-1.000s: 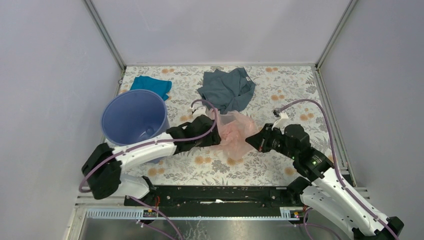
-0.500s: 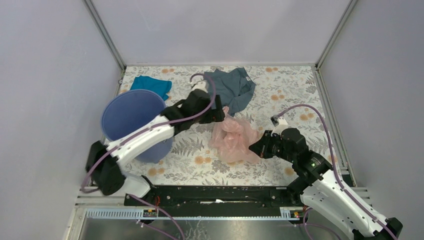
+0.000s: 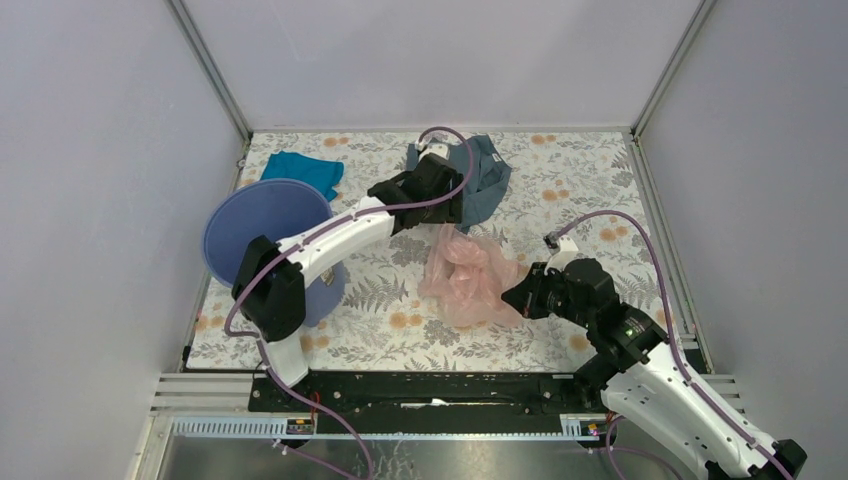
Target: Put the trash bags into the trash bin
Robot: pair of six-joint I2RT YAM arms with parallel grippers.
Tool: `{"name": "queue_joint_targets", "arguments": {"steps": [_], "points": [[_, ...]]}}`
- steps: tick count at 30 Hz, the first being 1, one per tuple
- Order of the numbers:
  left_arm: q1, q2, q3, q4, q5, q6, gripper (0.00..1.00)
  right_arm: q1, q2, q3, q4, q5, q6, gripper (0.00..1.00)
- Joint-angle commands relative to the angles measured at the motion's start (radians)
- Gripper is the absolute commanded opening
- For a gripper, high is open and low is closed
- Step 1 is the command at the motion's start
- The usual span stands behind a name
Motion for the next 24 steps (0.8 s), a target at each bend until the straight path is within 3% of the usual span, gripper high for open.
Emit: {"name": "queue_joint_targets", "arguments": {"steps": [1,7,10,13,16,17,21,24], "points": [[0.031,0.068,0.085,-0.027,-0.037,0.053,0.75,0.005,-0.011,0.005,-0.007,0.017,-0.028,0.0],[0.033,0.154,0.065,-0.007,0.05,0.036,0.77,0.004,-0.017,0.006,-0.01,0.017,-0.024,0.0],[0.034,0.167,0.015,0.04,0.104,0.027,0.73,0.005,-0.023,0.003,-0.012,0.016,-0.018,0.0],[0.036,0.175,-0.02,0.085,0.119,0.033,0.57,0.005,-0.033,-0.002,-0.01,0.008,-0.009,0.0],[0.045,0.187,0.018,0.049,0.092,0.045,0.21,0.004,-0.045,0.002,-0.017,0.008,-0.004,0.0],[0.044,0.177,0.049,0.023,0.065,0.053,0.15,0.004,-0.049,0.01,-0.029,0.018,-0.006,0.0],[0.036,0.041,0.093,-0.048,-0.001,0.118,0.06,0.005,-0.041,0.115,-0.155,0.154,-0.014,0.0],[0.01,-0.123,0.037,-0.057,-0.012,0.13,0.0,0.005,-0.044,0.184,-0.188,0.237,0.009,0.0]]}}
